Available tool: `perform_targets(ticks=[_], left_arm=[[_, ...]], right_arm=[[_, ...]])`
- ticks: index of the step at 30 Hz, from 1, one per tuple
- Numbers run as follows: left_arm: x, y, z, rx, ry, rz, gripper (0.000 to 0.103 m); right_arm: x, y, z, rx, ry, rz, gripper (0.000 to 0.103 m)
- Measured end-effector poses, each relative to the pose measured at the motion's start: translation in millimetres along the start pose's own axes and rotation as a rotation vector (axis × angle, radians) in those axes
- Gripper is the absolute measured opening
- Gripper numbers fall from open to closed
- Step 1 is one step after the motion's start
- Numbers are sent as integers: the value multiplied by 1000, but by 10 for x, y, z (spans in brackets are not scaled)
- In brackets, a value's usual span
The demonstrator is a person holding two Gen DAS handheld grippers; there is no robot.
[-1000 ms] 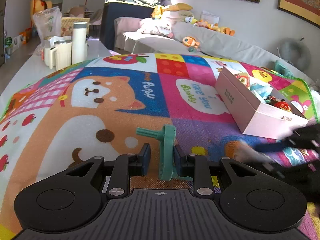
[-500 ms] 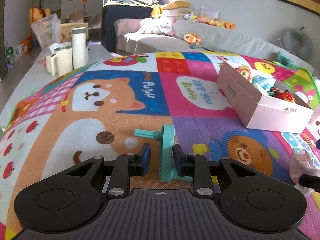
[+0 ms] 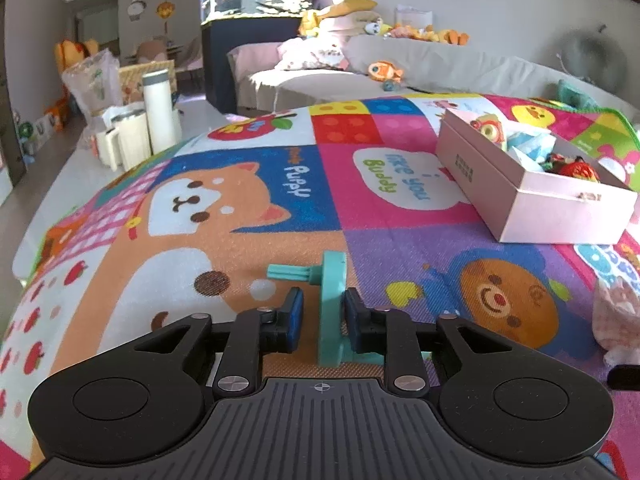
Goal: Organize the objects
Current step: 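Carry the teal piece toward the box with the left tool while the right carries the pouch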
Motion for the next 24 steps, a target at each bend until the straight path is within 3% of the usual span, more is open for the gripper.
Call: perform_targets(ticks=[6,10,15,19,24], left_arm=[[95,-406,-195,163,-18,145,20],[157,-506,-272,147,-25,223,21],[167,-475,-254,152,-3,154,20],[169,-485,-269,132,-22,163,20],[168,-464,-259,144,-20,144,20]], right_arm=[[-3,17,6,2,-3,-4,103],[-1,19,13,7,-1,-6,103],[-1,21,18,8,5,-7,103],[-1,14,-1,5,-6,5,103],[-100,57,-190,20,-126,-14,100]])
Point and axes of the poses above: each gripper's, at about its wrist camera, not at the fingertips, and z roughly the way its jaws point, y to its left, x to its underside, the point moved 10 cm from there along z, roughly the way its jaws point, and after that the axes turned 10 degrees about -x, right-handed, at the moved point
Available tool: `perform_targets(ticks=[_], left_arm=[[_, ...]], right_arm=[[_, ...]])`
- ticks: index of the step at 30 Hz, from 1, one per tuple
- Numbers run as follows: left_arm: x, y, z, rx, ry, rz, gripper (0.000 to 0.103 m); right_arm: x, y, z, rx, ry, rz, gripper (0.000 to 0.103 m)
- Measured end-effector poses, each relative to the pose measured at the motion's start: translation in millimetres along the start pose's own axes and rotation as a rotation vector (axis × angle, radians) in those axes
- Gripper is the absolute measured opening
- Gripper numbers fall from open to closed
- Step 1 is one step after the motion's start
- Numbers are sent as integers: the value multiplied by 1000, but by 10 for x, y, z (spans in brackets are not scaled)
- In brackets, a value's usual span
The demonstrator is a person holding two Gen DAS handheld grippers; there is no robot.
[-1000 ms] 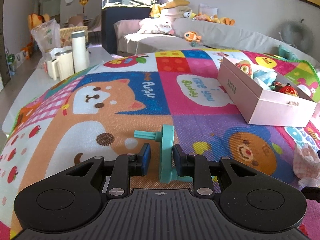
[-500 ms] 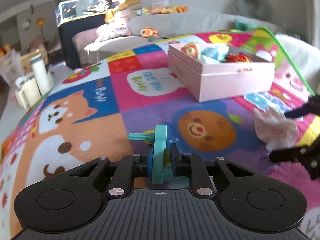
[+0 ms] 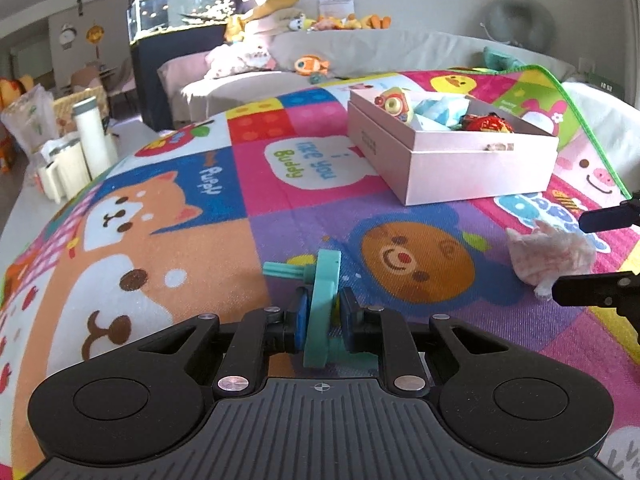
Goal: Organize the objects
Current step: 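Carry the teal piece toward the box with the left tool while the right carries the pouch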
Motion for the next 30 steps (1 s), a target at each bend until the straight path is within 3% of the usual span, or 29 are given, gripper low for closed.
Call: perform_targets(ticks=[5,7,10,16,19,25,28,30], left_arm=[[0,0,0,-2,-1,0,20],[0,0,0,-2,-1,0,20],[0,0,0,-3,-1,0,20],[-14,47,-14,-3,8,-41,14],[-159,-8,-71,99,29,-105,14],[-1385,-293,-396,207,-185,-99,14],[-1897,-518,-222,306,-169,-202,15],[-2092,-643,-1,321,-148,-247,17]], right_arm=[[-54,55,137,-21,33,15,74],[-65,43,200,3,50,17,47],[-106,29,157,16,45,19,38],[-209,-102,-251,33,-25,44,36],[-264,-235,-476,67,-75,54,36],[-347,-547,-704,122,-152,110,36],[-351,-634,-715,122,-171,139,36],[-327,-668,-698,130,-159,154,36]])
Point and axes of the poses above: each gripper's, at about its wrist camera, not at the fingertips, and z roughly the way its jaws point, y to its left, x to its underside, the point moved 10 cm from there along z, roughly the way its jaws point, and after that the axes turned 10 degrees about -x, right-handed, at the moved point
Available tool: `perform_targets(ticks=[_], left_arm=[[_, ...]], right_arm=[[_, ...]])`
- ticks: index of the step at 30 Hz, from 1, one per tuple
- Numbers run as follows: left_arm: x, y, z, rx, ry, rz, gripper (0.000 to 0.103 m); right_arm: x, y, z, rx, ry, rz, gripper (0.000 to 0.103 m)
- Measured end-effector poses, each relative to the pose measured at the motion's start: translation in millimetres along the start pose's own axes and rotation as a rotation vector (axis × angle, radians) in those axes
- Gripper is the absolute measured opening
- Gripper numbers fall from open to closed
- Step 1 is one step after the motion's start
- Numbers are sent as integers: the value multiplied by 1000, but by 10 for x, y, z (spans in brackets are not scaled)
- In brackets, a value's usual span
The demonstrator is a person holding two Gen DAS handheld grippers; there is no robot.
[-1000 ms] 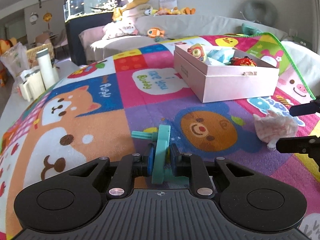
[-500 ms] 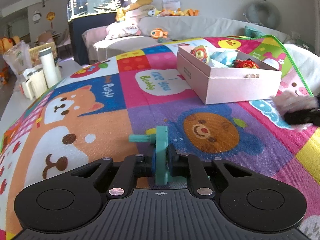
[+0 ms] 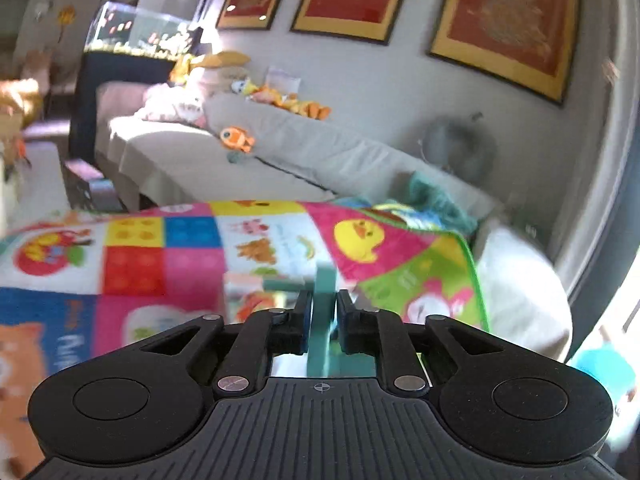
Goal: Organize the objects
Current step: 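Carry the teal piece toward the box with the left tool while the right carries the pouch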
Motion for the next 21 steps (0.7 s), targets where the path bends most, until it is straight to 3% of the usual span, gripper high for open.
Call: perform_targets(ticks=[3,7,12,18,21], left_arm=[[3,18,253,-63,11,4,17],[220,268,154,-64,-1,-66,17],[614,451,-39,-53,-35,-32,17],[935,539,-50,8,-68,-65,17],[1011,615,-10,37,-73,-103,17]], right_arm=[[35,-4,-28,17,17,-19,36],[-50,-69,-126,34,6,-27,36],[-530,-161,-34,15,-9,-21,36],[-1255,-460,761,70,61,34,36],[-1319,-585,1333,75,165,85,43]])
Point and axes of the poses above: each gripper's, at about its wrist camera, not at the fingertips, and z roughly the way its jaws point, y to its left, x to its underside, the point moved 10 cm from there along z, roughly the way its jaws point, and after that the axes turned 10 degrees about -x, right-handed, at the moved point
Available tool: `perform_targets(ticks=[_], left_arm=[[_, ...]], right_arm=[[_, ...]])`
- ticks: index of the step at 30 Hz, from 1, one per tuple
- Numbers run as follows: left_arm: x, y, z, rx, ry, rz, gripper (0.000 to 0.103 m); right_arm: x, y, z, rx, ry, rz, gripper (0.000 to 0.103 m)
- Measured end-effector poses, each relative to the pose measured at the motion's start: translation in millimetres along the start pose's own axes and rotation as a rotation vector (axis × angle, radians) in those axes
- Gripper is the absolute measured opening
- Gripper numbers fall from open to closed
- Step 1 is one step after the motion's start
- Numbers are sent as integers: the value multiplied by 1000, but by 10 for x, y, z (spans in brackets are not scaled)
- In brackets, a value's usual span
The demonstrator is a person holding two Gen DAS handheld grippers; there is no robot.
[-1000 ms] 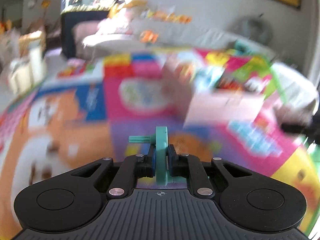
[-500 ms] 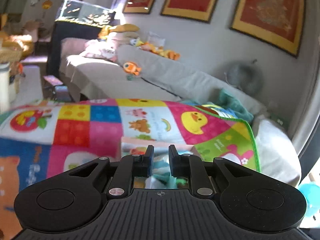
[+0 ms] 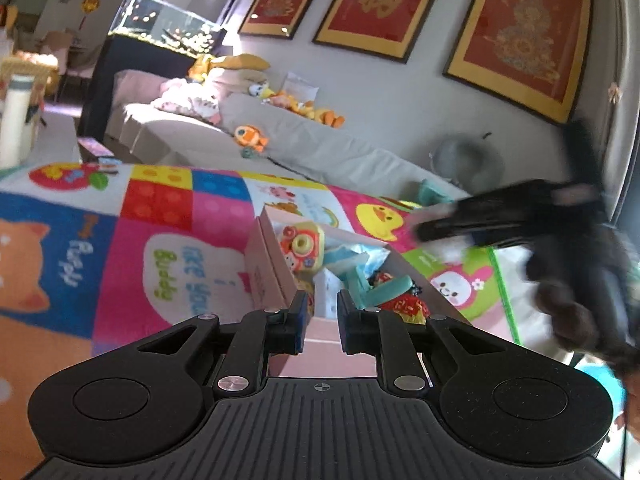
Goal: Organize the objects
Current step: 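Carry the teal piece toward the box with the left tool while the right carries the pouch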
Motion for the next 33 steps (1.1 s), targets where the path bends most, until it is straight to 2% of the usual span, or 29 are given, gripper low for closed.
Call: perform_targets(ticks=[1,2,6,9,11,13,15,22,26,29,31,33], left_arm=[[19,46,7,6,2,-17,17],[32,99,8,12,2,-38,17],[31,270,47,24,14,-134,17],[32,297,62,25,34,-156,17],[42,289,57,24,41,-155,17],[52,280,70,15,48,-143,17],[66,283,70,8,53,-139,17],[108,281,86,-29,67,-116,17],[70,267,50,-89,66,-78,17],[6,233,-5,-131,59,-40,17],[-29,198,-18,-156,63,-9,17],[-67,145,-34,-176,69,25,17]], right_arm=[[-11,-41,182,0,48,37,51],[-20,-79,284,10,76,68,53],[-177,-92,225,16,24,58,53],[-202,-33,249,5,37,57,53],[-129,16,393,-15,90,87,49],[-1,8,631,11,158,107,38],[114,-54,846,32,198,149,36],[178,-190,999,-43,203,324,33],[186,-208,1009,-73,181,331,33],[196,-154,908,-94,168,292,43],[141,-117,721,-115,130,262,67],[52,-85,433,-148,52,239,76]])
Point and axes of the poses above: each gripper's, at about its wrist camera, not at the fingertips, and z roughly the way its jaws point, y to its left, x to its underside, the point moved 10 cm from there along z, roughly the way its jaws point, and after that the axes turned 10 degrees about -x, right-handed, at the moved point
